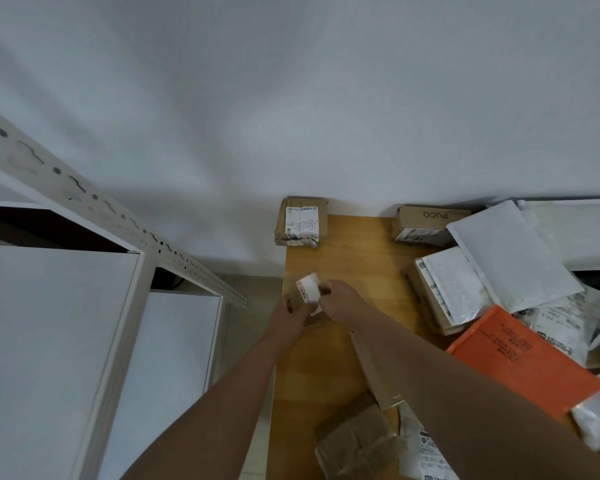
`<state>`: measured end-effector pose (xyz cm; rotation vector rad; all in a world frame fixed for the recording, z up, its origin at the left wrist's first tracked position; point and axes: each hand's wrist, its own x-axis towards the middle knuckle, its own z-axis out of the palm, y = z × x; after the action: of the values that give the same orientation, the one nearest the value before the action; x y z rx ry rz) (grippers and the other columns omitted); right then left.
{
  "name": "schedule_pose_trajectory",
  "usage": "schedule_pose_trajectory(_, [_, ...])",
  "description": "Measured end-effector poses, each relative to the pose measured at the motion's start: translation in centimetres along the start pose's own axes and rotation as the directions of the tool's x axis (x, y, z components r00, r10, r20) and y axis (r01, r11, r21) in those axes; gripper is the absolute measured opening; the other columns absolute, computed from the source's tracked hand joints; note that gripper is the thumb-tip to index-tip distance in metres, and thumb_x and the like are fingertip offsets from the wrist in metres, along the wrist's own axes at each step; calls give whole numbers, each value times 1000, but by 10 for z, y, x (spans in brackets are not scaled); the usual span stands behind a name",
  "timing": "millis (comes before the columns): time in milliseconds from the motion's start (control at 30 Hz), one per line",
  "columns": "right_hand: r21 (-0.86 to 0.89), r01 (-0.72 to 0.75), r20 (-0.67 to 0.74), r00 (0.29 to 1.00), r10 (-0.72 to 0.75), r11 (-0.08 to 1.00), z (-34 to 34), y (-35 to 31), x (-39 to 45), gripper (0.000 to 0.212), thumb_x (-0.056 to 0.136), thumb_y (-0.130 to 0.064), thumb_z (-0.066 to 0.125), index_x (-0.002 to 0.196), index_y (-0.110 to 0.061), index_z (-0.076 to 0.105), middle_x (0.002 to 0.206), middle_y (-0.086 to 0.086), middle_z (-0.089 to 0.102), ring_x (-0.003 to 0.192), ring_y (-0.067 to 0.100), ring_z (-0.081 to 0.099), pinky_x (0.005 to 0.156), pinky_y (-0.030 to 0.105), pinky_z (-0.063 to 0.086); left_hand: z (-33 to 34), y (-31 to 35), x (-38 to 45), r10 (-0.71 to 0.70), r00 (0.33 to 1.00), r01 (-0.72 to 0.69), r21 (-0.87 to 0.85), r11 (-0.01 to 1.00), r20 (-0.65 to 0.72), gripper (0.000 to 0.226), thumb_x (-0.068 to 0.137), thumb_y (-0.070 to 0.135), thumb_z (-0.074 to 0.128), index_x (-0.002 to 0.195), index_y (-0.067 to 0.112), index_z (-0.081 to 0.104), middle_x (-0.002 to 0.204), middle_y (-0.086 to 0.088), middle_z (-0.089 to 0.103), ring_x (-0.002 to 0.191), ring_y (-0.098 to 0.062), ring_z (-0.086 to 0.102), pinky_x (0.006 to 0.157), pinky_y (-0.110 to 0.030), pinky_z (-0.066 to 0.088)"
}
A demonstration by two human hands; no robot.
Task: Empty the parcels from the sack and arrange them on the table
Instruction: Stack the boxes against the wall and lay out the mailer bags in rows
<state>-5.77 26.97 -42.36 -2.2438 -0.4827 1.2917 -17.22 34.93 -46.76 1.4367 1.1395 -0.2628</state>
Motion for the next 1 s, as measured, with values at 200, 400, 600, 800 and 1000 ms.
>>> schedule_pose_trajectory(200, [27,231,0,973,-231,973,3,5,-8,36,90,-11,64,125,-11,59,125,6,40,107,20,52,75,20,50,-2,7,1,-97,995,88,-501,861,7,53,85,43,71,126,15,52,113,-13,69,97,-29,71,78,-47,60])
schedule_pose_trajectory(400, [-202,184,-162,962,-218,962,-10,12,-17,48,88,-36,65,128,-16,47,129,2,48,112,18,50,88,31,48,2,18,-1,-107,993,65,-572,818,-41,27,94,17,61,119,9,58,109,-17,69,90,-29,69,62,-37,60])
schedule_pose_trajectory(600, [-577,-148,-121,988,94,803,-58,35,-58,97,78,-72,59,151,-23,19,157,11,21,137,36,35,103,51,41,11,-10,22,56,989,-84,-210,974,-137,69,79,55,66,135,23,42,120,0,67,108,-21,65,95,-49,52])
schedule_pose_trajectory(800, [-484,-174,51,973,226,857,-38,61,-77,122,72,-60,74,155,-28,-9,156,13,23,132,35,43,101,49,45,18,17,-11,39,965,-37,12,999,-261,60,97,41,52,147,13,34,149,-12,38,134,-34,39,109,-50,36])
schedule_pose_trajectory(1000, [33,-129,-260,956,133,991,-72,64,-43,96,89,-47,61,155,-23,-3,157,16,19,134,39,38,105,52,41,17,18,-30,226,889,-129,256,958,-398,70,93,38,57,151,24,20,151,-14,23,134,-31,30,104,-47,34])
